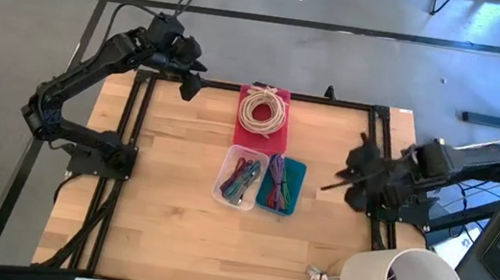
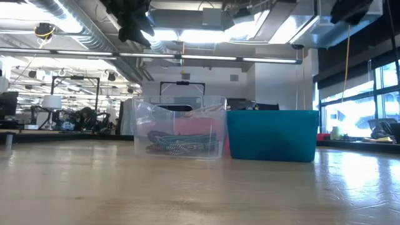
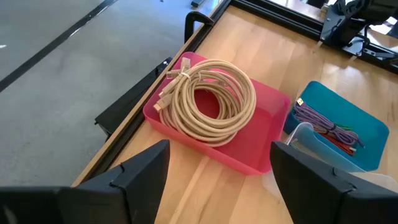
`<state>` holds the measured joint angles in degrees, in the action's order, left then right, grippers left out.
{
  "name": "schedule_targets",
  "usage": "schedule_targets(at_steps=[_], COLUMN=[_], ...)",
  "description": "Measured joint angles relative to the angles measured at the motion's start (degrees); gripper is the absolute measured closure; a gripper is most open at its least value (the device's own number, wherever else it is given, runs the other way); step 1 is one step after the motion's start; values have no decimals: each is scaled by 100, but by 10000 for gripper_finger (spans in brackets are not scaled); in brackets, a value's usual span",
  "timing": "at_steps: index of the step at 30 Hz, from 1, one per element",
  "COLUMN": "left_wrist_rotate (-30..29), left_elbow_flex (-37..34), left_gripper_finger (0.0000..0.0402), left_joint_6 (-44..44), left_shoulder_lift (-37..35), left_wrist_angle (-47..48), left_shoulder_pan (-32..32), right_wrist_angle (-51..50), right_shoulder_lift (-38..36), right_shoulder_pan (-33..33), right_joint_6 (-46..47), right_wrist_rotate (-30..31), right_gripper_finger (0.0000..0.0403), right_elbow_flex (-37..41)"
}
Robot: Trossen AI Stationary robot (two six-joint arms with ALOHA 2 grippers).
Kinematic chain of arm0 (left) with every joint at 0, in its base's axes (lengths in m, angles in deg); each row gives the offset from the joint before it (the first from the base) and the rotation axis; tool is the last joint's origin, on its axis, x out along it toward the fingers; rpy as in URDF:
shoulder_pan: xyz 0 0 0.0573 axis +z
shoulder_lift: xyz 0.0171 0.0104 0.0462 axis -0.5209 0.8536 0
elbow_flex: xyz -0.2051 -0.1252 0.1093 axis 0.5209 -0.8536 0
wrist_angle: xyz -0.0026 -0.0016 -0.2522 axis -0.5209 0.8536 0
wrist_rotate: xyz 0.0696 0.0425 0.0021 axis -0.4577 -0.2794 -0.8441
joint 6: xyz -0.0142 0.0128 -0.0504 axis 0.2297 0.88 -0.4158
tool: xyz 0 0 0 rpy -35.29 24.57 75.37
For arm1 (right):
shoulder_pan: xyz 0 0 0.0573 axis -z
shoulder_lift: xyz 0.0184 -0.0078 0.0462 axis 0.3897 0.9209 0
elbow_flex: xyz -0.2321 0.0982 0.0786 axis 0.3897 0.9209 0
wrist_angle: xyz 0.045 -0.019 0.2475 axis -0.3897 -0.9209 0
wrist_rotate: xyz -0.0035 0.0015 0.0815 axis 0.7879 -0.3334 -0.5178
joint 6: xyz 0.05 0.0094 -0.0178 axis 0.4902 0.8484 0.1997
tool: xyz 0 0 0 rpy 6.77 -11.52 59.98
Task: Pick & Place USB Port
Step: Return to Home Position
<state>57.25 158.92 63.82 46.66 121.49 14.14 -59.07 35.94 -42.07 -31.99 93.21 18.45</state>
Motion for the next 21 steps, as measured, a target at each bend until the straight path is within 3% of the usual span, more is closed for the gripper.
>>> schedule_targets(at_steps=[5,13,18,21], left_wrist_rotate=[0,-2,-2,-2], left_elbow_flex=[0,0,0,0], left_gripper_finger=[132,132,132,132], left_joint_6=[1,1,2,1], left_shoulder_lift=[0,0,0,0], left_wrist_angle=[0,0,0,0], left_shoulder_pan=[0,-2,-2,-1], right_wrist_angle=[2572,5086,6111,6235], right_shoulder_lift=[-727,-1401,-1910,-2200], right_shoulder_pan=[-344,-526,-532,-532], right_joint_6=[139,-14,-96,-169], right_wrist_rotate=[-61,157,419,430], right_gripper_finger=[402,403,403,403], right_elbow_flex=[1834,3985,5060,5515])
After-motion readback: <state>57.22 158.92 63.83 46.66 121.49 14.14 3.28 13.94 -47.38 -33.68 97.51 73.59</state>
